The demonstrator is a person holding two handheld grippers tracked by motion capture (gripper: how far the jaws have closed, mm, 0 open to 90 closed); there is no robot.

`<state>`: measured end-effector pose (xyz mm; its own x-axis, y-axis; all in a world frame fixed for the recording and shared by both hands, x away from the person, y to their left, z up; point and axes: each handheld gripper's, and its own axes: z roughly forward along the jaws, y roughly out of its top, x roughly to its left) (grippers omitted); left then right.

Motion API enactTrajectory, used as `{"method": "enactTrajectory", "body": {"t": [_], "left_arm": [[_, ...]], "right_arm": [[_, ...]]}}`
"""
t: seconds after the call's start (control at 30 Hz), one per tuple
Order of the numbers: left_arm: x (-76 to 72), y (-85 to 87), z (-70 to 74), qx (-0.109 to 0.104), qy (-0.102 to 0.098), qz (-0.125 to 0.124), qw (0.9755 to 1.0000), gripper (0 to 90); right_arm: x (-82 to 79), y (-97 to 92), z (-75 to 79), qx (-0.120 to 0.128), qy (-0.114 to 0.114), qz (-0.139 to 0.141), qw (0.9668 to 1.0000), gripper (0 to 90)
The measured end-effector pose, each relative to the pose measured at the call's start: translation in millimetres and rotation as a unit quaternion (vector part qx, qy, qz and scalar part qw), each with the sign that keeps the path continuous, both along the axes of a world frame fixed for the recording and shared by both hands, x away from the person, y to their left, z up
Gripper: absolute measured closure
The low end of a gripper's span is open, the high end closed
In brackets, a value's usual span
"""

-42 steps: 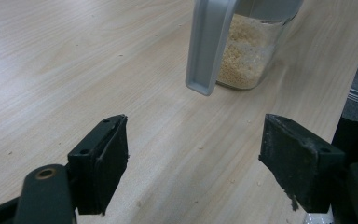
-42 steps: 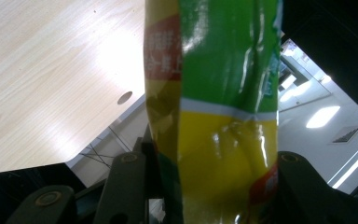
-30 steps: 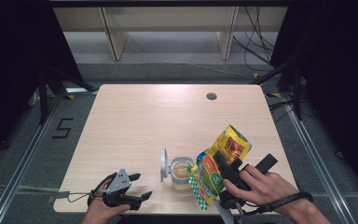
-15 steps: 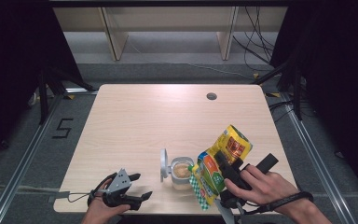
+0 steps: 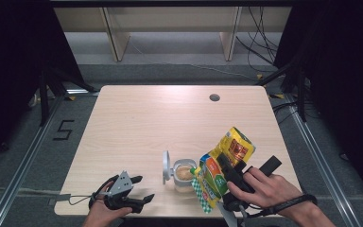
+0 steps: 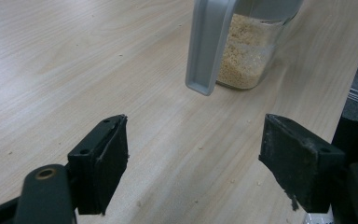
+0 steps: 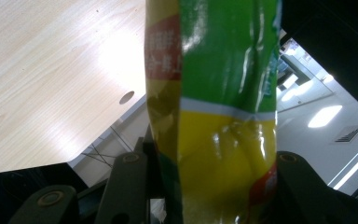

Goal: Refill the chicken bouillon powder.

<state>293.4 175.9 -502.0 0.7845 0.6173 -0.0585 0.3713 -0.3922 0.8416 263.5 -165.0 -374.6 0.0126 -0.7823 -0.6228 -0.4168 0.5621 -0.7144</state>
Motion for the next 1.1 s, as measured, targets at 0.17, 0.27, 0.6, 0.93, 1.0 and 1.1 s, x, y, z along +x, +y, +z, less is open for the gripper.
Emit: {"method": "enactTrajectory", "body": {"t": [0.17, 0.27, 0.6, 0.93, 1.0, 1.1], "left_arm": [[0.2, 0.1, -0.2, -0.001, 0.001, -0.001, 1.0000, 22.9], [0.4, -0.1, -0.2, -0.002, 0.003, -0.001, 1.0000, 22.9], [0.4, -0.1, -0.4, -0.002, 0.003, -0.001, 1.0000, 22.9], [0.1, 0.0, 0.0, 0.000, 0.000, 0.000, 1.0000, 22.9], [0.1, 0.1, 0.0, 0.000, 0.000, 0.001, 1.0000, 22.9], [0.5, 0.3, -0.2, -0.001, 0.001, -0.001, 1.0000, 22.9]], "right_arm": [[-0.8, -0.7, 0.6, 0.003, -0.001, -0.002, 1.0000, 64.0], [-0.2, -1.9, 0.5, 0.002, 0.003, 0.000, 1.0000, 64.0], [-1.5, -1.9, 1.5, 0.004, 0.002, -0.001, 1.0000, 64.3], [-1.1, 0.9, -0.5, 0.002, 0.008, 0.001, 1.0000, 64.4], [-1.5, 1.5, -0.9, 0.005, 0.007, 0.002, 1.0000, 64.4], [-2.4, 1.5, -1.1, 0.013, 0.005, 0.003, 0.9999, 64.5]]}}
